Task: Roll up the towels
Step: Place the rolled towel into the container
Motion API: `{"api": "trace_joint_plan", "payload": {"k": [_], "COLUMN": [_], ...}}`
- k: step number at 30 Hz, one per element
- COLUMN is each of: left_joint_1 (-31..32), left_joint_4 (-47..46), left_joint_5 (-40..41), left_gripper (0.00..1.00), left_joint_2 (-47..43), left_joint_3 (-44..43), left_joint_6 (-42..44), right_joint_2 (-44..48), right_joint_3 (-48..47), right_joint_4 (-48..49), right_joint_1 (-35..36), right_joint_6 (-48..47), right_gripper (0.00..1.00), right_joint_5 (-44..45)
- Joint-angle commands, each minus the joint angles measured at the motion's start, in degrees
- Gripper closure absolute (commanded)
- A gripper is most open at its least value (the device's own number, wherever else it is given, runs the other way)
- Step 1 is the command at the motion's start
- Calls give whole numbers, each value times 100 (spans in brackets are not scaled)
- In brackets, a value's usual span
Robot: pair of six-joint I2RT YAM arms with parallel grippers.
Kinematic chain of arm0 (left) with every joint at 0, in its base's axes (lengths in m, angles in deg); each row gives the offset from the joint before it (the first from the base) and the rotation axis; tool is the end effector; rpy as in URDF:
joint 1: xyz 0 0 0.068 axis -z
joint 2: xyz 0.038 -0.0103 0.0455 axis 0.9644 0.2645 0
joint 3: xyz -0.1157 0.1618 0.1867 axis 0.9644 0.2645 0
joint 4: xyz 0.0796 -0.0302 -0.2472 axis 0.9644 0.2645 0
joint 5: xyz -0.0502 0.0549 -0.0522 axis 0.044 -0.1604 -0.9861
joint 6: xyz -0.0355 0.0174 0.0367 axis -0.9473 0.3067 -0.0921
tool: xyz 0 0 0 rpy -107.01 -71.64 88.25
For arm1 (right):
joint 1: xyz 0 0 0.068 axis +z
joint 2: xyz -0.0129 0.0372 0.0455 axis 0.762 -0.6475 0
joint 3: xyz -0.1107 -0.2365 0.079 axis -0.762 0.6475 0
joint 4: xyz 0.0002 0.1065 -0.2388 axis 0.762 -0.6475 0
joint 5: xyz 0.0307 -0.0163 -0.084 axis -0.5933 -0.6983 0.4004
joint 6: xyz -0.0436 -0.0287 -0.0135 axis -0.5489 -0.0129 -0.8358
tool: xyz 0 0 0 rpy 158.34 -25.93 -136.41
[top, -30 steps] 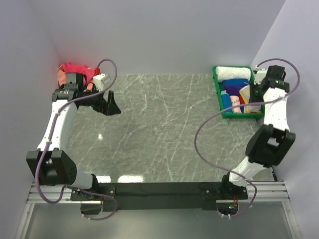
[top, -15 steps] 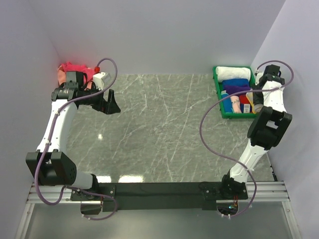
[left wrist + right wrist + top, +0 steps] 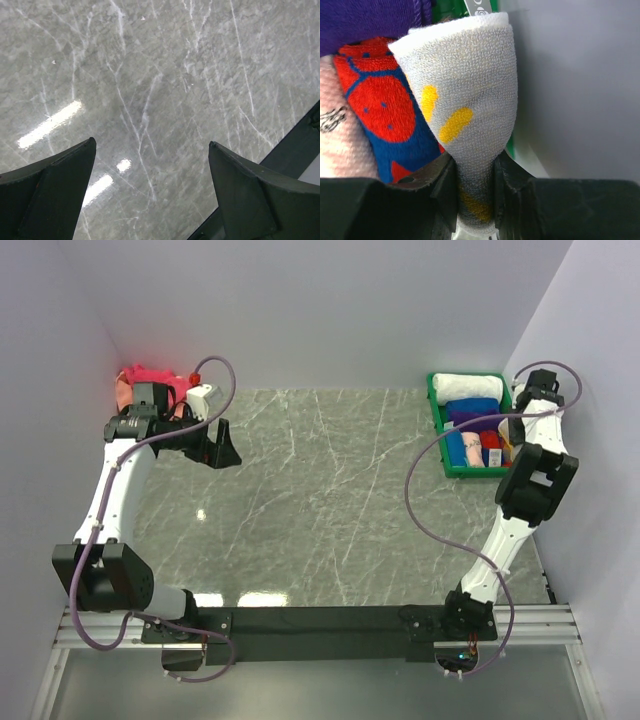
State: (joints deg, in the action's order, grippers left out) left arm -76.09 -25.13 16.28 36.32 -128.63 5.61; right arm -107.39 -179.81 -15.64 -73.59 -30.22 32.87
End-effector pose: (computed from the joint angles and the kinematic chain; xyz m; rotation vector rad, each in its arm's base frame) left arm 0.2865 -0.0158 0.3537 0.5590 2.2657 -0.7236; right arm 0.4389 -0.2007 0.2442 0.0523 2.6289 -0.5017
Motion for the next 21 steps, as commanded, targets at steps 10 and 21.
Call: {"api": "trace_joint_plan", "payload": {"k": [10, 21], "left_joint_1": [20, -85], "left_joint_4": [-424, -643], "left_joint_5": [491, 993], "left_gripper": [1, 1], "left_joint_2": [-241, -540], "left_joint_3": [-160, -398], "left_joint_6": [-353, -546], "right_joint_2": [-231, 253], "right_joint_3": [-605, -887], "right_joint_4": [-538, -1083], "right_joint_1": [-40, -5], "right_joint_6": [395, 544], "right_gripper": [55, 27], "right_joint_5": [-321, -374]}}
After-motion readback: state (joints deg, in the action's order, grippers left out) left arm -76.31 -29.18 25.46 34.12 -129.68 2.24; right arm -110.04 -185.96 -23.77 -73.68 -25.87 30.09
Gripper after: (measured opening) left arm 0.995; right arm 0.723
